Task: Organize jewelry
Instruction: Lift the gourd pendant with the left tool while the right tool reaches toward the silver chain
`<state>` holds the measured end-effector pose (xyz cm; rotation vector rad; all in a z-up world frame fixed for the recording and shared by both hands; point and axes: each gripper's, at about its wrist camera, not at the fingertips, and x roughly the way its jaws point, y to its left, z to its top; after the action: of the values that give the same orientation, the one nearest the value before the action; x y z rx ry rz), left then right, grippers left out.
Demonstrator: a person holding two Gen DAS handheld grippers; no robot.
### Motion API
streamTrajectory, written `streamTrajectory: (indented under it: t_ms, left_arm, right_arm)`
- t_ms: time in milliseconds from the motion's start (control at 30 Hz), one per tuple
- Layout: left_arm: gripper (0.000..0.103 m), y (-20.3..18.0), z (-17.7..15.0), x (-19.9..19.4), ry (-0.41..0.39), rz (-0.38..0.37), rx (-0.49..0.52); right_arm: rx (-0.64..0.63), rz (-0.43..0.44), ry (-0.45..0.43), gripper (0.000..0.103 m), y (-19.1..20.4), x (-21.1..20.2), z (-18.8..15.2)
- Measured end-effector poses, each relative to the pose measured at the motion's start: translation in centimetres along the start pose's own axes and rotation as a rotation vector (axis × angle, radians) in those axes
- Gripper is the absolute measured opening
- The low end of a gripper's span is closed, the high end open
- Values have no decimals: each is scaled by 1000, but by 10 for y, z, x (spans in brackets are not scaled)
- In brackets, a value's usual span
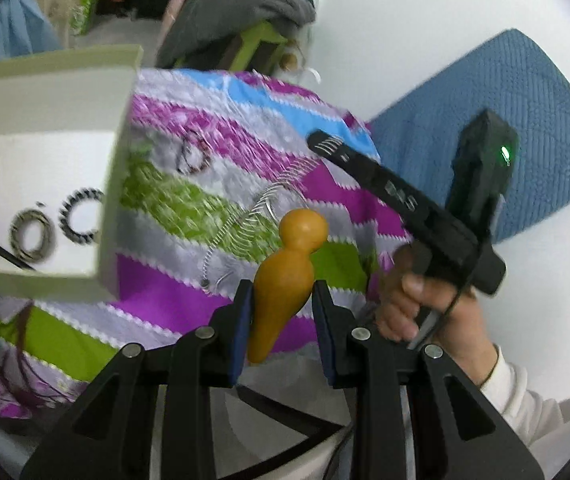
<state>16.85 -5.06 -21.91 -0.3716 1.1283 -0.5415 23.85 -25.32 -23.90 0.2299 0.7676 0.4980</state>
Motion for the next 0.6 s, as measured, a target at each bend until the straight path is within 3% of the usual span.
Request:
streamTrajectory:
  t_ms: [200, 600]
  left_arm:
    - [31, -4, -10, 4, 20, 20, 17]
    - [31, 14, 15, -45, -129, 127, -63]
  right_arm:
    - [23, -37, 68, 4, -8, 5, -6]
    - [48, -104, 26, 4, 15, -48, 11]
